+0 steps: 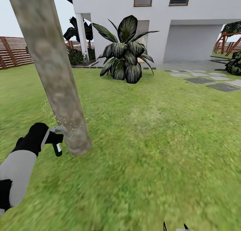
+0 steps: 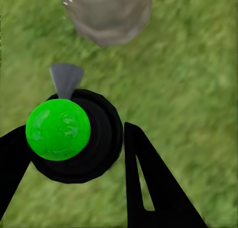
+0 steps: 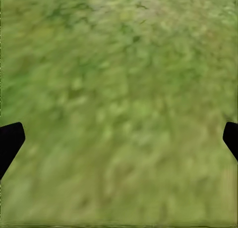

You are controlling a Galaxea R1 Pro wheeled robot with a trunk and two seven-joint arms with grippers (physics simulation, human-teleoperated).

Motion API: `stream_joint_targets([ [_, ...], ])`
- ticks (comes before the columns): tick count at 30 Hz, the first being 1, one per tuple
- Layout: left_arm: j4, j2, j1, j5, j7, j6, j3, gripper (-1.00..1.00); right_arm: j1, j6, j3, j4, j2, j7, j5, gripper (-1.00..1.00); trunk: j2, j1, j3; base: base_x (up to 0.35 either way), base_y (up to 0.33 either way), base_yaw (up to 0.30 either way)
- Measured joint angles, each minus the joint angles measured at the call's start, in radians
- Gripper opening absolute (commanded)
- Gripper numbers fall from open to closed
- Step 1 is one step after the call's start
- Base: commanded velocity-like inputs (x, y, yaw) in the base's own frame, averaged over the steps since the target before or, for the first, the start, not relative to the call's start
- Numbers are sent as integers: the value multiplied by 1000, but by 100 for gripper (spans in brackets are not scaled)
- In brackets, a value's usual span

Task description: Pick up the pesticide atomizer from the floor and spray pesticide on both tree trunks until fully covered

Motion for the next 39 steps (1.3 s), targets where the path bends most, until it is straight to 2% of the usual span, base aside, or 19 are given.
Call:
stream_joint_targets([
  [2,0,-4,-4,3,-2,1,-41,-100,0,0,0,0,0,0,-1,100,0,0,0,-321,0,0],
  [3,0,-7,-5,2,-2,0,-48,-100,0,0,0,0,0,0,-1,100,0,0,0,-294,0,0],
  [5,-2,-11,-10,1,-3,1,-52,-100,0,0,0,0,0,0,0,100,0,0,0,-116,0,0],
  [12,-32,-2,-112,2,-6,17,-53,-100,0,0,0,0,0,0,-1,100,0,0,0,-7,0,0],
  [16,-32,-1,-139,5,-6,20,-52,-100,0,0,0,0,0,0,0,100,0,0,0,0,0,0],
  [19,-28,7,-143,2,-7,21,-48,-100,0,1,0,0,0,0,0,100,0,0,0,0,0,0],
  [23,-22,54,-142,-4,-8,20,-46,-100,0,-1,0,0,2,0,0,100,0,0,0,0,0,0],
  [26,-22,66,-143,4,-9,21,-46,-100,0,-1,0,-1,4,0,-1,100,0,0,0,0,0,23],
  [32,-29,55,-140,8,-9,21,-50,-100,0,-1,0,0,5,0,-2,100,0,0,0,3,-6,189],
  [39,-31,52,-136,9,-10,21,-47,-100,0,0,0,-1,4,0,-1,100,0,0,0,38,-228,17],
])
